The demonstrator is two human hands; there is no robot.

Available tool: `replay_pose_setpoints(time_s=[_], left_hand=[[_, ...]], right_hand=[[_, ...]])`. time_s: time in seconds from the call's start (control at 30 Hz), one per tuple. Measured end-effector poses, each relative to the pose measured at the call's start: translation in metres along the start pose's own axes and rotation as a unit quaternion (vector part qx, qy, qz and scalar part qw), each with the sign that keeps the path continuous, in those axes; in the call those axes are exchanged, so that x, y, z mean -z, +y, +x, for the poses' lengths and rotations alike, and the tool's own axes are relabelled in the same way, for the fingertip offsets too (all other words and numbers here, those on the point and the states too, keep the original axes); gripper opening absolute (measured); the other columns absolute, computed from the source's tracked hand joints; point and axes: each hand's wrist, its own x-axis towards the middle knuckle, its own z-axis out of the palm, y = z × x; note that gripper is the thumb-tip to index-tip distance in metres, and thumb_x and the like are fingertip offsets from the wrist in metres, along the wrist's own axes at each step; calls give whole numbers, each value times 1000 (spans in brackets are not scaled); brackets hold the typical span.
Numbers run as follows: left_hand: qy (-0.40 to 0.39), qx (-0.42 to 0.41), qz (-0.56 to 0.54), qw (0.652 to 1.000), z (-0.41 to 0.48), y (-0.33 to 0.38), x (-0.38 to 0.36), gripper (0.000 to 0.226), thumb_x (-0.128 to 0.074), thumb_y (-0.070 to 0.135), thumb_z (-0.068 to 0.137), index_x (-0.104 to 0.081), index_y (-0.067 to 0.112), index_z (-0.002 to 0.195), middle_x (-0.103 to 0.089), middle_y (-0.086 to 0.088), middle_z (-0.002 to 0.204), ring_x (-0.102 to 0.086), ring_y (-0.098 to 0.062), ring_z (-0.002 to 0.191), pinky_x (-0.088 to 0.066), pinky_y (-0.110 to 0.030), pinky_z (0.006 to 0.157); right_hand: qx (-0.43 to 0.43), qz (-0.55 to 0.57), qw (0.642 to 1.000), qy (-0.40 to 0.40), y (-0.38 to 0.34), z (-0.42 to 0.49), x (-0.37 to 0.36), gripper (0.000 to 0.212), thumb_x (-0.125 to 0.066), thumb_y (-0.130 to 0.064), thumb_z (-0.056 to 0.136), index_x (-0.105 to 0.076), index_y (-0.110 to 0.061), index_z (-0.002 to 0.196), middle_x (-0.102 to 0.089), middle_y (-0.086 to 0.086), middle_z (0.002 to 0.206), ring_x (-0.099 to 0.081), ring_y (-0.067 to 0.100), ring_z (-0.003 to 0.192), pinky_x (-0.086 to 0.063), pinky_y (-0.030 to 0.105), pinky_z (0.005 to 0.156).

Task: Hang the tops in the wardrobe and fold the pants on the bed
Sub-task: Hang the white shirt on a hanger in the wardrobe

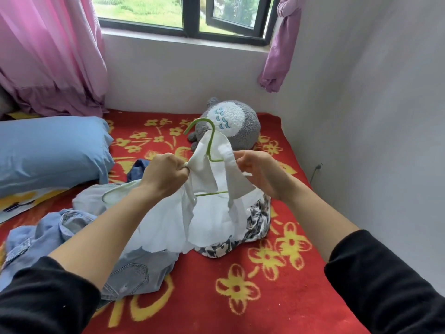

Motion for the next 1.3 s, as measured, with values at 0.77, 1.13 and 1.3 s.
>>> replay_pose_setpoints(time_s=[0.77, 1.13, 1.3], left_hand=[[301, -6, -71, 951, -118, 117, 235, 31, -61, 45, 88, -70, 19, 73, -38, -9, 55, -31, -16, 52, -29, -28, 53], [405, 55, 27, 912, -286, 139, 308, 30, -64, 41, 87, -68, 21, 65, -35, 0, 52, -29, -12, 52, -27, -22, 49], [440, 163, 120, 875, -391, 108, 356, 53, -65, 44, 85, -36, 14, 53, -25, 6, 51, -22, -9, 49, -18, -26, 48]], right_hand=[[467, -360, 782, 203, -203, -96, -67, 30, -58, -21, 89, -62, 2, 70, -55, 9, 60, -50, 29, 62, -35, 36, 60], [554, -353, 754, 2, -219, -192, -206, 46, -53, -14, 92, -33, -16, 50, -33, -3, 47, -29, 10, 43, -24, 15, 36], [546, -280, 787, -57, -205, -223, -289, 36, -58, -14, 85, -45, -5, 53, -35, -2, 47, -30, 14, 45, -26, 24, 41]])
